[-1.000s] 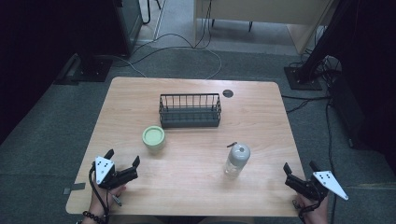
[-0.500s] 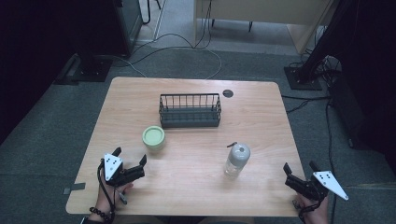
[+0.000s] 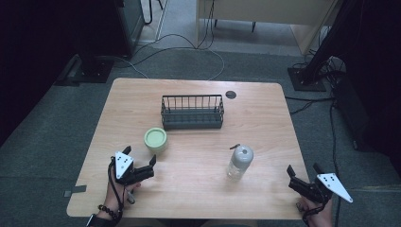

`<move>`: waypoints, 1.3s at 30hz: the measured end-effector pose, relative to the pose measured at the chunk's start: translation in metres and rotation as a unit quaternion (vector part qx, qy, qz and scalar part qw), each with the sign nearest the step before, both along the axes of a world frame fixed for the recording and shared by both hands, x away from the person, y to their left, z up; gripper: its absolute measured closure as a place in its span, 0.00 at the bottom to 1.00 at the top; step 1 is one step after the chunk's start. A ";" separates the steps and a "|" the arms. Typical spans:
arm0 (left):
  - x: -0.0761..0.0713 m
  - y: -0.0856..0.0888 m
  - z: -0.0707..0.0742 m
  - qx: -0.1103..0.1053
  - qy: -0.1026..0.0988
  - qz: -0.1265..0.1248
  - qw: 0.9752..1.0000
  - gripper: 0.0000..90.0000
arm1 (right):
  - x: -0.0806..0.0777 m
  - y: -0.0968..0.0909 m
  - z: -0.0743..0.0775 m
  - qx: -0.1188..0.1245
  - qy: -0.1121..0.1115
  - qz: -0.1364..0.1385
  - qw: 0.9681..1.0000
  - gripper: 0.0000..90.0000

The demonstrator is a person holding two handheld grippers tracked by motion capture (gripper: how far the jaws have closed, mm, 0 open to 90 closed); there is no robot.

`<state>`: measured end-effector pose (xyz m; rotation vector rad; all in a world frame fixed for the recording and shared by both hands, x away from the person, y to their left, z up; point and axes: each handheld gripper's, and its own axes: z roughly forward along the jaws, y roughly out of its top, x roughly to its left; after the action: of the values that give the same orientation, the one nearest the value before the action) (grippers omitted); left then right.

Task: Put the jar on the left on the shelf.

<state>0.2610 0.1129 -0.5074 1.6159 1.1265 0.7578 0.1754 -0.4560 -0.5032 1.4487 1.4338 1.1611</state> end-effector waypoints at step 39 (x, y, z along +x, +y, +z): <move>0.042 -0.033 0.000 0.006 0.071 0.001 0.997 0.02 | 0.000 -0.001 0.000 0.003 -0.001 0.005 1.000 0.00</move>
<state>0.3027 0.0802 -0.5074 1.6997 1.2273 0.6599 0.1754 -0.4569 -0.5031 1.4464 1.4388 1.1729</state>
